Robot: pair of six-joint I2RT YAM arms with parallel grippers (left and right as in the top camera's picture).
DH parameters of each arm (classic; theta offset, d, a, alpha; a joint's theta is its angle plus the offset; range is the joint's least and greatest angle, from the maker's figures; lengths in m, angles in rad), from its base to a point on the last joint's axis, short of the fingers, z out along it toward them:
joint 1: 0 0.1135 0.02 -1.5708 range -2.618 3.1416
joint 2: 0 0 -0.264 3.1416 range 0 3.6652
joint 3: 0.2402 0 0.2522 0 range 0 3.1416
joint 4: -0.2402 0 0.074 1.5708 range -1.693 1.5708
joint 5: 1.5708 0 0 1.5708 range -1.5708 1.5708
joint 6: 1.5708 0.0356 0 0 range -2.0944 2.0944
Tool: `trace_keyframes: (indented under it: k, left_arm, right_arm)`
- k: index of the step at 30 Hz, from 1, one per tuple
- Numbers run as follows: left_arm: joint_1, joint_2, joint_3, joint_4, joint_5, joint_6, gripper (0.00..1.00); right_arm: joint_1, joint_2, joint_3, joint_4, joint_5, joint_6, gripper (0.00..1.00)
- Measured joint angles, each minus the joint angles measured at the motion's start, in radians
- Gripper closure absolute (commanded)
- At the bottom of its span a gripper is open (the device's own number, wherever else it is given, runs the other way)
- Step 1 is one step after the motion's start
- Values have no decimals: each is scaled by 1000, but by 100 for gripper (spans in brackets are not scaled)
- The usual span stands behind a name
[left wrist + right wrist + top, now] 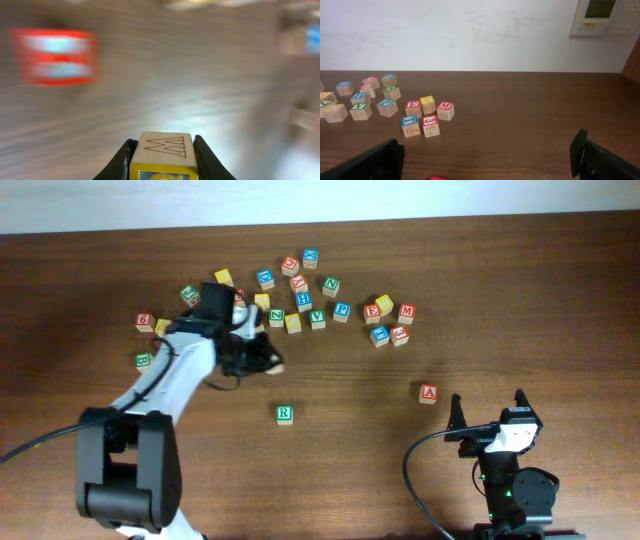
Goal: Spell out RSS
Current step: 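Grasp a yellow S block from the cluster with the left gripper, then place the yellow S block right of the R block and release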
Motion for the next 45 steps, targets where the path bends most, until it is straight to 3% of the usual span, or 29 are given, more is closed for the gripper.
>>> trace_keyframes:
  k: [3, 6, 8, 13, 23, 31, 32, 33, 34, 40, 44, 45]
  left_arm:
    - [-223, 0, 0, -2, 16, -146, 78]
    - [-412, 0, 3, -64, -214, -271, 79]
    - [-515, 0, 2, -100, -449, -356, 79]
    - [-552, 10, -14, -104, -710, -423, 78]
    - [-552, 84, -21, -108, -663, -430, 69]
    - [-552, 84, -21, -122, -648, -430, 72]
    - [-552, 84, -21, -130, -646, -430, 67]
    - [-552, 84, -21, -132, -644, -430, 53]
    - [-552, 84, -21, -134, -641, -430, 49]
    - [-552, 84, -21, -113, -639, -433, 49]
    - [-549, 84, -16, -106, -690, -433, 44]
    - [-541, 86, -2, -112, -701, -433, 39]
  right_arm:
    - [0, 0, 0, 0, 0, 0, 2]
    - [0, 0, 0, 0, 0, 0, 2]
    - [0, 0, 0, 0, 0, 0, 2]
    - [0, 0, 0, 0, 0, 0, 2]
    - [0, 0, 0, 0, 0, 0, 2]
    - [0, 0, 0, 0, 0, 0, 2]
    - [0, 0, 0, 0, 0, 0, 2]
    - [0, 0, 0, 0, 0, 0, 2]
    - [0, 0, 0, 0, 0, 0, 2]
    - [0, 0, 0, 0, 0, 0, 1]
    - [0, 0, 0, 0, 0, 1, 2]
    - [0, 0, 0, 0, 0, 0, 2]
